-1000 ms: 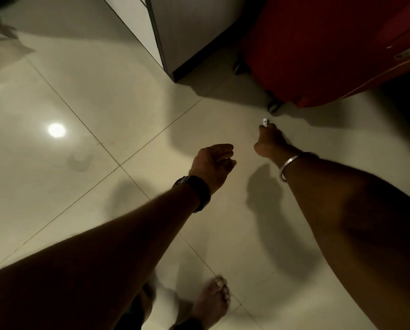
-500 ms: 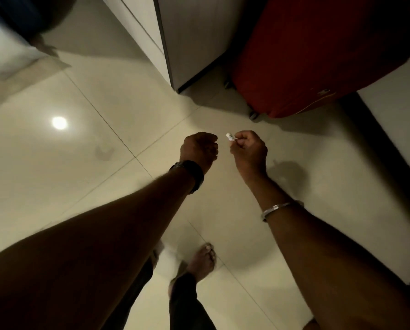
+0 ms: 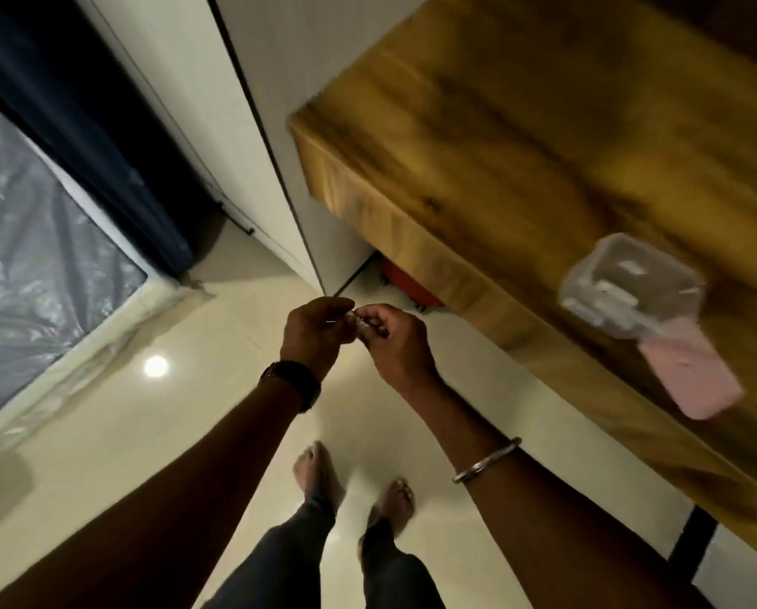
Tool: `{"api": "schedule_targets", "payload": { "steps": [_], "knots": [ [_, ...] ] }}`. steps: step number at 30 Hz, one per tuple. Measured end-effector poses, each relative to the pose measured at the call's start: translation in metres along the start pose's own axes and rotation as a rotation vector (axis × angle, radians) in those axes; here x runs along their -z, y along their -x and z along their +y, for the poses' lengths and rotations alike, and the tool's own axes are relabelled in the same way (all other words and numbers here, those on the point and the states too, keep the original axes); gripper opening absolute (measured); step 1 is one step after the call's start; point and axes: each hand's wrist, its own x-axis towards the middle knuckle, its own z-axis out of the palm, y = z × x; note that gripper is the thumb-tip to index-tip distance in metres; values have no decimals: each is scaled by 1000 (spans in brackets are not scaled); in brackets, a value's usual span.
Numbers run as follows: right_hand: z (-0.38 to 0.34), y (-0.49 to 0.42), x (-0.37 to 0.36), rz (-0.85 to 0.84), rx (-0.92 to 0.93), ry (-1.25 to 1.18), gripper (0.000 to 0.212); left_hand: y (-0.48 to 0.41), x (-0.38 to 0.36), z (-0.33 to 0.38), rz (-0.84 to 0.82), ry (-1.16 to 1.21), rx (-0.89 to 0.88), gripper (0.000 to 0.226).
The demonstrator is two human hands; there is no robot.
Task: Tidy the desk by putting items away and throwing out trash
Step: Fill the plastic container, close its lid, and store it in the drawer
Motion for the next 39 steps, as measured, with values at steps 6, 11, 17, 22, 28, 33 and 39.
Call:
{"api": "schedule_targets", "payload": {
  "steps": [6,11,17,22,28,33,39],
  "knots": [
    [-110,46,99,114,113,17,18,82,-7,126,-159,27,-157,20],
    [-141,72,175,277,127,31,14,113,-52,184,-316,25,-288,19],
    [-143,92,253,460,47,67,17,125,-122,222,-476,-86,-384,21],
    [-130,101,299,545,-57,78,22,108,-173,234,-588,-366,-617,14],
    [-103,92,303,521,-156,172,23,74,-194,224,-659,-705,-869,16],
    [-87,88,297,542,-166,196,17,52,-188,215,-639,-708,-870,28],
    [-54,101,313,854,-367,194,19,39,-184,214,-695,-740,-833,55]
  ]
}}
